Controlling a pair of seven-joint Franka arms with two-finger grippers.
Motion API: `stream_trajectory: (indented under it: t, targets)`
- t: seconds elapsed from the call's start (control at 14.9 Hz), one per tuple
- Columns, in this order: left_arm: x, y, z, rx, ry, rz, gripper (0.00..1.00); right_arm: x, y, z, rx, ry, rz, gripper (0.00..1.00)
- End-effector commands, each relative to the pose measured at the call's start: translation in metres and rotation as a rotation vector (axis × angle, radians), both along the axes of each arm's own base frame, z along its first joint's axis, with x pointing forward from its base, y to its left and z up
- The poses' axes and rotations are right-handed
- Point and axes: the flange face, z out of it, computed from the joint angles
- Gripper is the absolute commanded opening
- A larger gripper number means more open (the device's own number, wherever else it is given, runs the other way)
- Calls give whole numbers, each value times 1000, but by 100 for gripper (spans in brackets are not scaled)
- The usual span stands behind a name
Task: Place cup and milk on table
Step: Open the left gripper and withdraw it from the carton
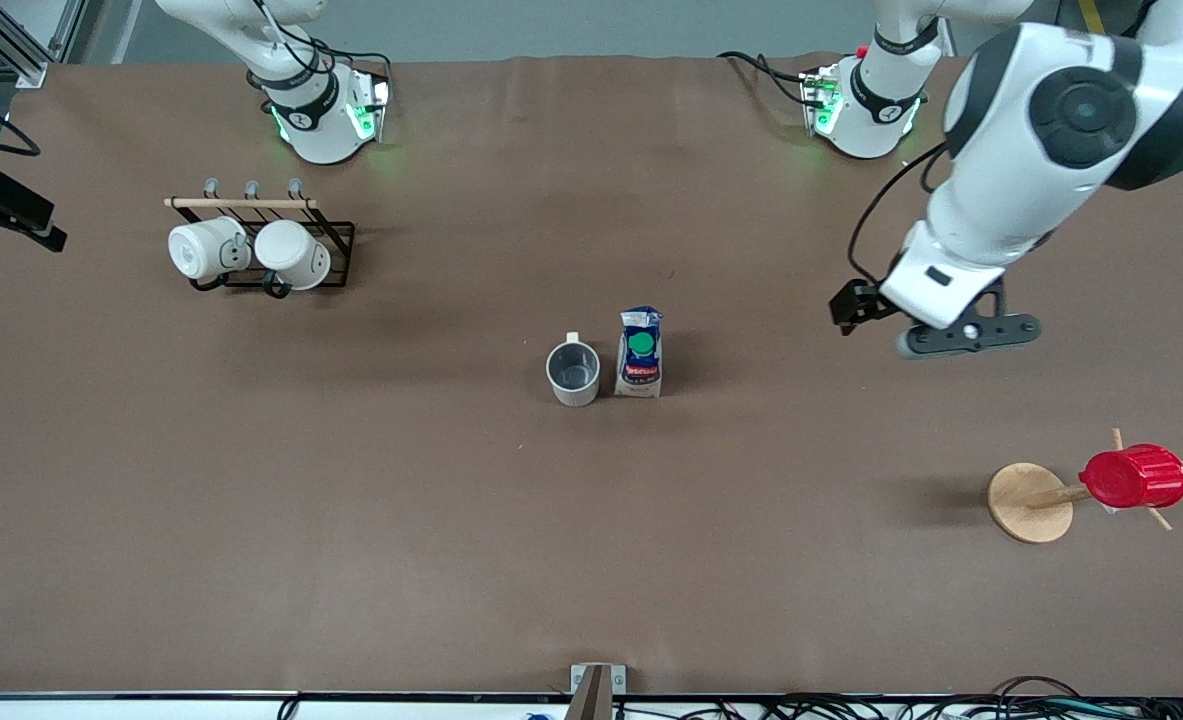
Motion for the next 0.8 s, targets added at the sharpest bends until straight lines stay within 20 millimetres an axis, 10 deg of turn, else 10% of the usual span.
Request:
stream_trajectory:
  t: [0.0,0.54,0.74]
  targets:
    - [-2,34,24,-12,13,-41,100,-2,1,1,12,1,-1,100]
    - [-2,124,81,-9,5,-144,100,-2,-2,0,13,3,-1,100]
    - [3,129,111,-13,-52,-132,100,-2,-2,0,13,3,-1,100]
